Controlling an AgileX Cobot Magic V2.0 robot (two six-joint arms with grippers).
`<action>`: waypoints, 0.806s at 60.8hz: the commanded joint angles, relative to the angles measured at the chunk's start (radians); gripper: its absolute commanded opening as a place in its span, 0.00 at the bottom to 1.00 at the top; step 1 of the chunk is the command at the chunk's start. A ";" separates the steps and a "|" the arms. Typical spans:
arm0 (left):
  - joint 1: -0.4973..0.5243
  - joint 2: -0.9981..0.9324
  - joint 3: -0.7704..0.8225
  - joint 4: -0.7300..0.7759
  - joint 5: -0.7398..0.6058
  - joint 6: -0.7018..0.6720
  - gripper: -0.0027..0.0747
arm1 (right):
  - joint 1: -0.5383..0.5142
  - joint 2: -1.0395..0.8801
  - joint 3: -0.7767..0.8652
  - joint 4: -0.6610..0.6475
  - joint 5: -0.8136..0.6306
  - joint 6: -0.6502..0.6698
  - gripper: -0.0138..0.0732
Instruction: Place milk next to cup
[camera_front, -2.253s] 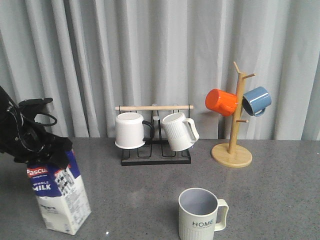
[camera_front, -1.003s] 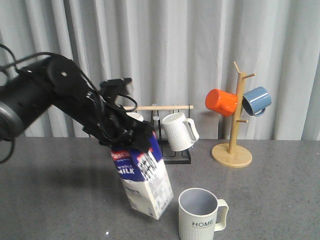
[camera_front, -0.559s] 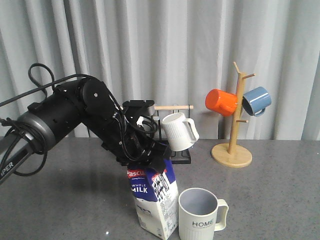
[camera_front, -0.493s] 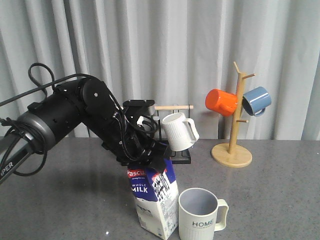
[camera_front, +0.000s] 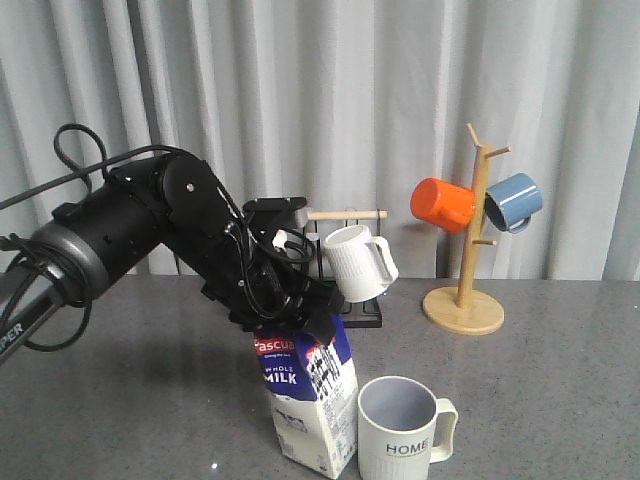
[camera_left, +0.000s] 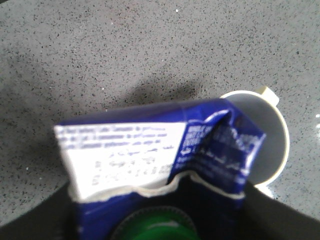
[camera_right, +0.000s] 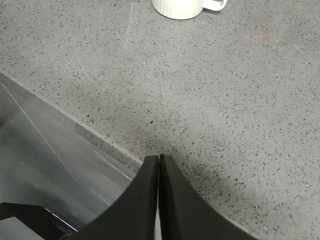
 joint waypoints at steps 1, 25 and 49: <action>-0.006 -0.087 -0.031 -0.035 -0.018 -0.016 0.68 | -0.002 0.008 -0.026 0.009 -0.065 -0.002 0.15; -0.006 -0.166 -0.031 -0.037 -0.018 -0.019 0.75 | -0.002 0.008 -0.026 0.009 -0.065 -0.001 0.15; -0.006 -0.385 -0.031 -0.034 -0.018 -0.059 0.61 | -0.002 0.008 -0.026 0.002 -0.088 0.053 0.15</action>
